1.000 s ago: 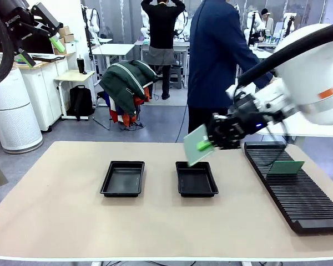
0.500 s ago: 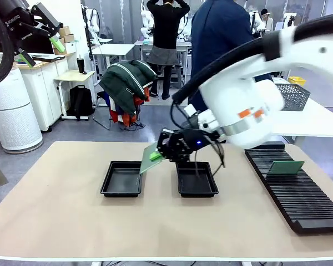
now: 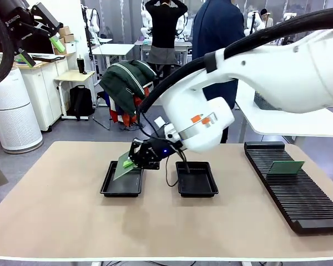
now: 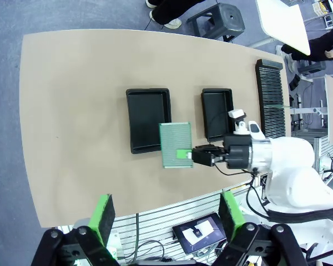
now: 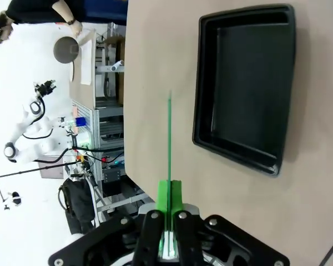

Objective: Inspect and transfer BCBs to ESD trays.
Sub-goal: Pick up the Blank PCB from the PCB Rack and place it in the left ESD tray.

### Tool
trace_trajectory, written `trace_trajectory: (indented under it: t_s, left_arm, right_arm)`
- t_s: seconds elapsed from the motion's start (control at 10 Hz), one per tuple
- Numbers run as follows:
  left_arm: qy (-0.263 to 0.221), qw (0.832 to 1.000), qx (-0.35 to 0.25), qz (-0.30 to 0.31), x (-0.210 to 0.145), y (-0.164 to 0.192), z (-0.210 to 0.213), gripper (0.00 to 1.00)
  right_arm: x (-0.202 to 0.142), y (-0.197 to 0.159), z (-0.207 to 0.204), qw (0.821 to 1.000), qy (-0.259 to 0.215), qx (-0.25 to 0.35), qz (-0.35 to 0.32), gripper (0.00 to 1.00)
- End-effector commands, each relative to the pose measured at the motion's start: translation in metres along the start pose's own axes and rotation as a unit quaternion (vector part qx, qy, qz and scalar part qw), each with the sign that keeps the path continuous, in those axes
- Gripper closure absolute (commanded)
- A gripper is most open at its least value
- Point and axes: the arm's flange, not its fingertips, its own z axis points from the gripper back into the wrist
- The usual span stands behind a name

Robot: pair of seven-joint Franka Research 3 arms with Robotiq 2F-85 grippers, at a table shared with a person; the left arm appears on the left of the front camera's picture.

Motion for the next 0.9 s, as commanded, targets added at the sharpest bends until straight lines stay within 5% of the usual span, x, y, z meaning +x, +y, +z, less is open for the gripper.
trace_trajectory:
  t_s: [0.0, 0.8]
  left_arm:
    - [-0.003, 1.000, 0.000, 0.001, -0.002, 0.002, -0.001, 0.00]
    - [-0.003, 1.000, 0.000, 0.001, -0.002, 0.002, -0.001, 0.00]
  right_arm:
    - [0.017, 0.000, -0.025, 1.000, -0.004, 0.002, 0.007, 0.98]
    - [0.061, -0.032, -0.077, 1.000, 0.000, -0.017, -0.014, 0.98]
